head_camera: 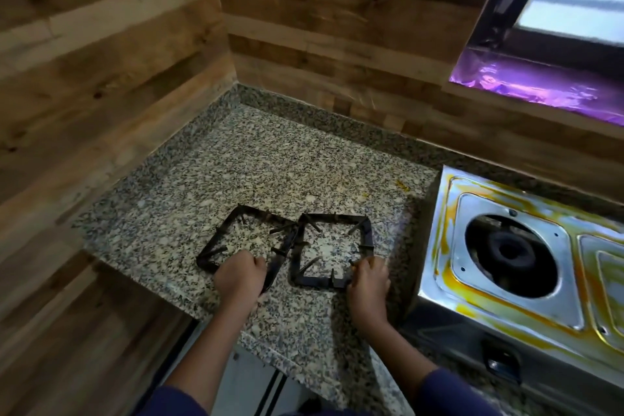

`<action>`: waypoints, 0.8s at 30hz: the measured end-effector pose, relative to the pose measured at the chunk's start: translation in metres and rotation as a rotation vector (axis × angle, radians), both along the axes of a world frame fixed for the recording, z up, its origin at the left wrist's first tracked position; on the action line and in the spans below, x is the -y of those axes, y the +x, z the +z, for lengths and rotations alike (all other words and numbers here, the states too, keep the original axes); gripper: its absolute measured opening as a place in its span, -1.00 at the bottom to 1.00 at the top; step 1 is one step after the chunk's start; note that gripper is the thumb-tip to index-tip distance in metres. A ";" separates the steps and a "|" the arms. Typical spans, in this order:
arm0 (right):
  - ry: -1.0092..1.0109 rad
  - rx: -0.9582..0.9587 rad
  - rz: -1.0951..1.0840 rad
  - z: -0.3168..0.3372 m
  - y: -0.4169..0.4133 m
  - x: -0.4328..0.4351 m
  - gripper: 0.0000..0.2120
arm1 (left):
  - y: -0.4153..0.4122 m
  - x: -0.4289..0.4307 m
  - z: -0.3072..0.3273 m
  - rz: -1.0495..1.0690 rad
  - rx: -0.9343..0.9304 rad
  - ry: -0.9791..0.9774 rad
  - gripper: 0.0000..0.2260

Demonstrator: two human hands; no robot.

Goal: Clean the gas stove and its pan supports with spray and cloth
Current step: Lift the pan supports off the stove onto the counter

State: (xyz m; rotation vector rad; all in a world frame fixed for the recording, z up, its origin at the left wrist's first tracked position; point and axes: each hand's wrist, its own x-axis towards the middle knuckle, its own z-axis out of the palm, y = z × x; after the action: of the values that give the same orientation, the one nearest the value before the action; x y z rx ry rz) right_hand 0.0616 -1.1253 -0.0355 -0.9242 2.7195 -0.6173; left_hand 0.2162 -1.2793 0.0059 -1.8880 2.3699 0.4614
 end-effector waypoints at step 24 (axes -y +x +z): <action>-0.685 -0.062 -0.530 0.113 -0.158 -0.338 -0.78 | -0.265 -0.336 0.085 -1.041 -0.733 -0.091 -0.81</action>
State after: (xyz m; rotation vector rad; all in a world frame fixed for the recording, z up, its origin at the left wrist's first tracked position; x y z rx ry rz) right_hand -0.0962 -0.7871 0.0774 -0.2917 2.8388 -1.7106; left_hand -0.0487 -0.9432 0.0911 -0.2471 3.3617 1.0023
